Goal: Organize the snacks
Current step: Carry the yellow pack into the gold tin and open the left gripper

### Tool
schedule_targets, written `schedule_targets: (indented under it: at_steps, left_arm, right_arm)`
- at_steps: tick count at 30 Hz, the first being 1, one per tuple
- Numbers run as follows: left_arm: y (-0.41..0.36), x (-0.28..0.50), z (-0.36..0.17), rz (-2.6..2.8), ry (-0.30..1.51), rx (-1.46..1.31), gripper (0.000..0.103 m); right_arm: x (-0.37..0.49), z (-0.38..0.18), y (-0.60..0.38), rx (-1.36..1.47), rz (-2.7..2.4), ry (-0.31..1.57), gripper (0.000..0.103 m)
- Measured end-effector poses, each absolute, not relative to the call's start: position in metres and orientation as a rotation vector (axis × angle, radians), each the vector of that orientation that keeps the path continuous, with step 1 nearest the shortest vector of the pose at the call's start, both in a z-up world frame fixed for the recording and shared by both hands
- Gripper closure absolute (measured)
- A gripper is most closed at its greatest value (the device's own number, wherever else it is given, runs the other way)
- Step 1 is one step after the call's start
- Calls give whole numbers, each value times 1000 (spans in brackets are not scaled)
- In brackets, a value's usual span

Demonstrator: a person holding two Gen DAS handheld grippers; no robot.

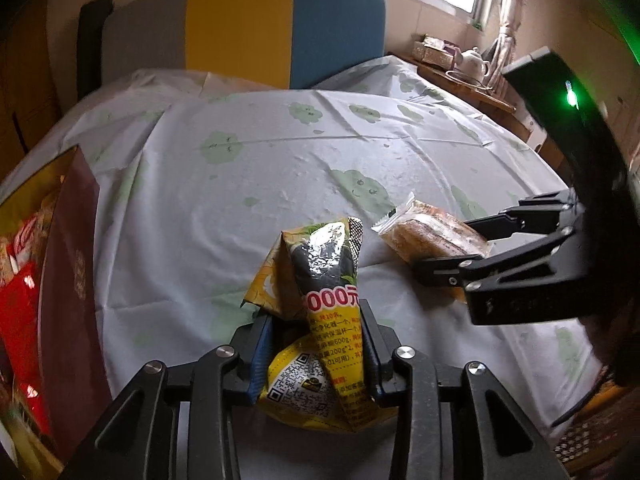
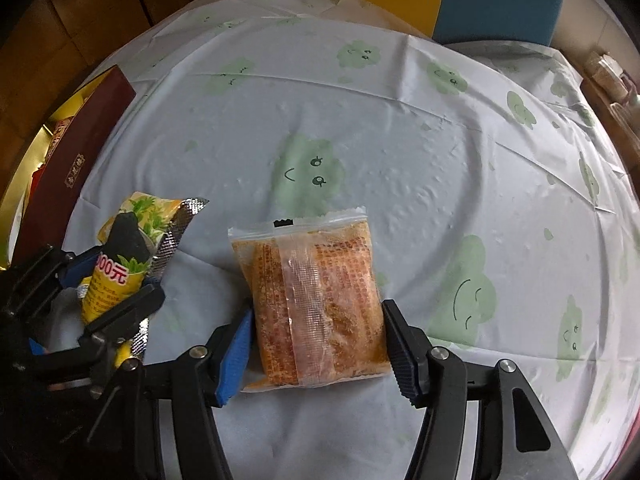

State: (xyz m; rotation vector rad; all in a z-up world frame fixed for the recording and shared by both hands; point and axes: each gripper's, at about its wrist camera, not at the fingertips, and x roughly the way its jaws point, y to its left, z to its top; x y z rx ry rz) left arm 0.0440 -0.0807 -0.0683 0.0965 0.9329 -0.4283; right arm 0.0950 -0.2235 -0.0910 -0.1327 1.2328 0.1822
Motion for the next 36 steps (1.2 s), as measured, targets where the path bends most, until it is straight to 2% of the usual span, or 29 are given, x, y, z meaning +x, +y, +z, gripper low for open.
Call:
schedule_targets:
  at_steps: [11, 21, 28, 36]
  left_arm:
    - [-49, 27, -21, -419, 879, 31, 64]
    - [31, 24, 16, -222, 821, -74, 64]
    - [102, 19, 21, 16, 794, -104, 64]
    - [145, 4, 15, 128, 795, -134, 64]
  right_arm:
    - [85, -93, -220, -164, 187, 1230, 41]
    - [92, -90, -209, -211, 187, 1220, 41]
    - [85, -90, -199, -252, 184, 1198, 41]
    - [81, -89, -198, -260, 185, 1189, 41]
